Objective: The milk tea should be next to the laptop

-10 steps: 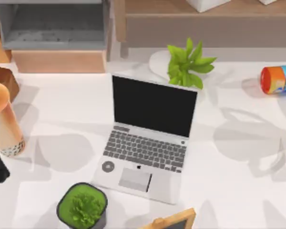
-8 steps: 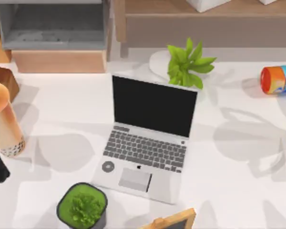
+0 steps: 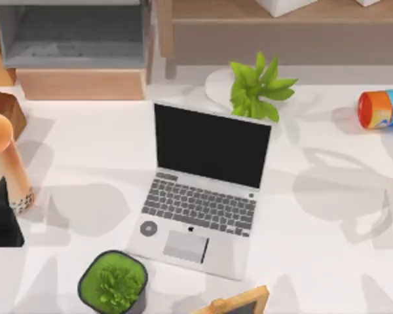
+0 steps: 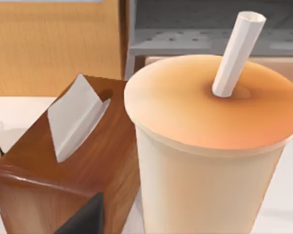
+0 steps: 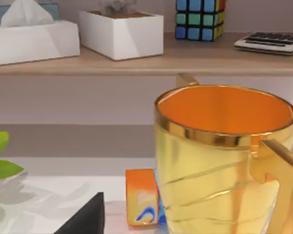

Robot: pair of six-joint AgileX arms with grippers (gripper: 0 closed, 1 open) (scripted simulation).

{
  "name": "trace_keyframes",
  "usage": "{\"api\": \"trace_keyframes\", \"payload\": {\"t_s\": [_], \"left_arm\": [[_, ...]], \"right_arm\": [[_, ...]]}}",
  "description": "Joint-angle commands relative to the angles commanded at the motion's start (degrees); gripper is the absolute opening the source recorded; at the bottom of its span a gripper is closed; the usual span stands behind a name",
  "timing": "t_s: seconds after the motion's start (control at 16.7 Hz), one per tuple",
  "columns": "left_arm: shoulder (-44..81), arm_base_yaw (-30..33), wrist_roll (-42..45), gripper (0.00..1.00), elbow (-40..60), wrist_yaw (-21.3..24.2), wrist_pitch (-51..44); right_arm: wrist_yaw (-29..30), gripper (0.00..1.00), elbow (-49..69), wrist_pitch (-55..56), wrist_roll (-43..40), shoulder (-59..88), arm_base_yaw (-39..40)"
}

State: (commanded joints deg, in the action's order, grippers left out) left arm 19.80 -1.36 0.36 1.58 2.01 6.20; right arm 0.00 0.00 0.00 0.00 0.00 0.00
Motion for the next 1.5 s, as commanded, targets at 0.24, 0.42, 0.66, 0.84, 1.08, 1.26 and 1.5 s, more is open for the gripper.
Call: {"api": "trace_keyframes", "payload": {"t_s": [0.24, 0.42, 0.66, 0.84, 1.08, 1.26, 1.5], "left_arm": [[7.5, -0.6, 0.0, 1.00, 0.4, 0.7, 2.1], [7.9, -0.7, 0.0, 1.00, 0.4, 0.7, 2.3], [9.7, -0.5, 0.0, 1.00, 0.5, 0.6, 4.0], [17.0, -0.4, 0.1, 1.00, 1.7, 0.5, 10.5], [32.1, -0.1, 0.2, 1.00, 3.7, 0.3, 23.2], [43.0, 0.2, 0.3, 1.00, 5.2, 0.2, 32.6], [54.9, 0.6, 0.2, 1.00, 6.6, -0.1, 42.9]], "right_arm": [[0.0, 1.00, 0.0, 0.0, 0.0, 0.0, 0.0], [0.0, 1.00, 0.0, 0.0, 0.0, 0.0, 0.0], [0.0, 1.00, 0.0, 0.0, 0.0, 0.0, 0.0], [0.0, 1.00, 0.0, 0.0, 0.0, 0.0, 0.0], [0.0, 1.00, 0.0, 0.0, 0.0, 0.0, 0.0], [0.0, 1.00, 0.0, 0.0, 0.0, 0.0, 0.0], [0.0, 1.00, 0.0, 0.0, 0.0, 0.0, 0.0]]}}
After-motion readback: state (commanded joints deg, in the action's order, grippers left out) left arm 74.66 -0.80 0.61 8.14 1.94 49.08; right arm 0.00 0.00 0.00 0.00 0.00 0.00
